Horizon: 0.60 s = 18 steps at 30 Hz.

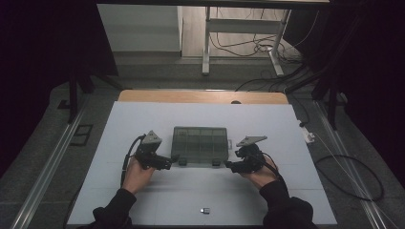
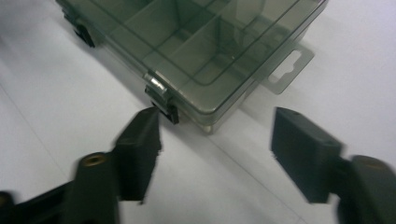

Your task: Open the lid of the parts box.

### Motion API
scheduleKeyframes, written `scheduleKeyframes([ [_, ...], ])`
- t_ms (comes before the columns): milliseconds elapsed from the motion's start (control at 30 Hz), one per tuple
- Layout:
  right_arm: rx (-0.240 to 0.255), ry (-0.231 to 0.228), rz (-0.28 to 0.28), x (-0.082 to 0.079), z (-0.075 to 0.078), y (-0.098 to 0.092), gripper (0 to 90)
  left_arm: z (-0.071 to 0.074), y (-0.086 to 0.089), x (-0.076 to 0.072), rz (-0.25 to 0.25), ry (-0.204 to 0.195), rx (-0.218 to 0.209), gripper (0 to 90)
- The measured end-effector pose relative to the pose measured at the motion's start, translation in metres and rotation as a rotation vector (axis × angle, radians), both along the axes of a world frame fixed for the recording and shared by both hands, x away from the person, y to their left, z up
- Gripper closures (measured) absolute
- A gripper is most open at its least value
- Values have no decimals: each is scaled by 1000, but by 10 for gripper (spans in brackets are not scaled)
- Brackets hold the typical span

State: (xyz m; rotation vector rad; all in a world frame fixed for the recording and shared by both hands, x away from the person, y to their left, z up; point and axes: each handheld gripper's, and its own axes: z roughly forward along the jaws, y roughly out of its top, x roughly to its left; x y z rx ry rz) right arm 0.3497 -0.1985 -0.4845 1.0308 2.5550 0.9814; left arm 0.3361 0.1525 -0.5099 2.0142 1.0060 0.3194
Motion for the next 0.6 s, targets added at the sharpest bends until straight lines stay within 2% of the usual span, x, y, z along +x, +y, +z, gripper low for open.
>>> scheduleKeyframes([
  [133,-28,16,10,-1,-4,1,488,-2,-1,-1,7,14,-6,0],
  [167,-28,16,10,-1,-4,1,488,-2,-1,-1,7,14,-6,0],
  [267,-48,39,16,-1,-8,0,579,-3,-1,-1,9,19,-21,0],
  [400,-58,73,26,1,-12,-1,698,-3,-2,-2,7,16,-18,0],
  [600,-65,83,38,3,-15,-1,855,-1,-3,-4,-7,24,-17,0],
])
